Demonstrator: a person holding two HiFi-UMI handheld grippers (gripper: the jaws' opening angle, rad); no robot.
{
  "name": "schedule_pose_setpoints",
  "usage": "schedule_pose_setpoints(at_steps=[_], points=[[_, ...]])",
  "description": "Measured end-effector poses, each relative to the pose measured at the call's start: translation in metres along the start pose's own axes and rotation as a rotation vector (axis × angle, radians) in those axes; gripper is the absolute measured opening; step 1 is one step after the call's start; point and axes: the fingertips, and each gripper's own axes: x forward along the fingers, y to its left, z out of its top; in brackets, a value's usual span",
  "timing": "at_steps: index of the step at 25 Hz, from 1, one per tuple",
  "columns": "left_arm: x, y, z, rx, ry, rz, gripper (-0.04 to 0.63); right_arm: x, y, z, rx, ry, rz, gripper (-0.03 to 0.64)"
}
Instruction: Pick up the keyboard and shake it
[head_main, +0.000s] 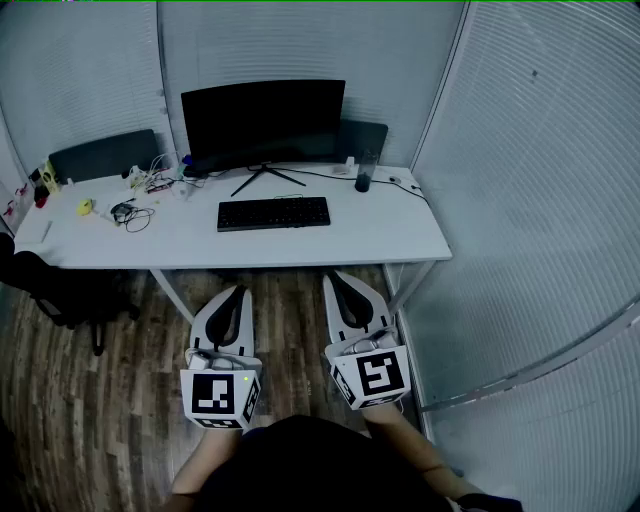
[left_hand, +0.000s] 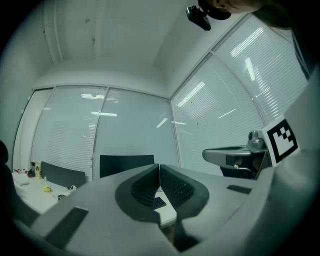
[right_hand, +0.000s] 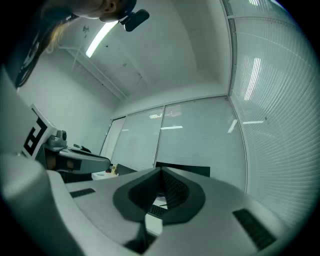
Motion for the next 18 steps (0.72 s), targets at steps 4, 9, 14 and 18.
schedule_pose_setpoints(at_steps=[4,9,14,18], points=[[0.018,-0.007,-0.005,0.011,0.004,-0.002,0.025,0.010,-0.018,-0.007,0.018,-0.011,0.009,0.028],[0.028,-0.002,-0.017,0.009,0.010,0.016,0.026,0.020,-0.033,-0.027,0.063,-0.003,0.007,0.029],[0.045,0.022,-0.039,-0.011,0.033,0.020,0.028,0.032,-0.052,-0.052,0.083,0.034,-0.027,0.037],[0.071,0.043,-0.065,-0.045,0.048,-0.003,0.143,0.052,-0.071,-0.080,0.103,0.074,-0.049,0.161]])
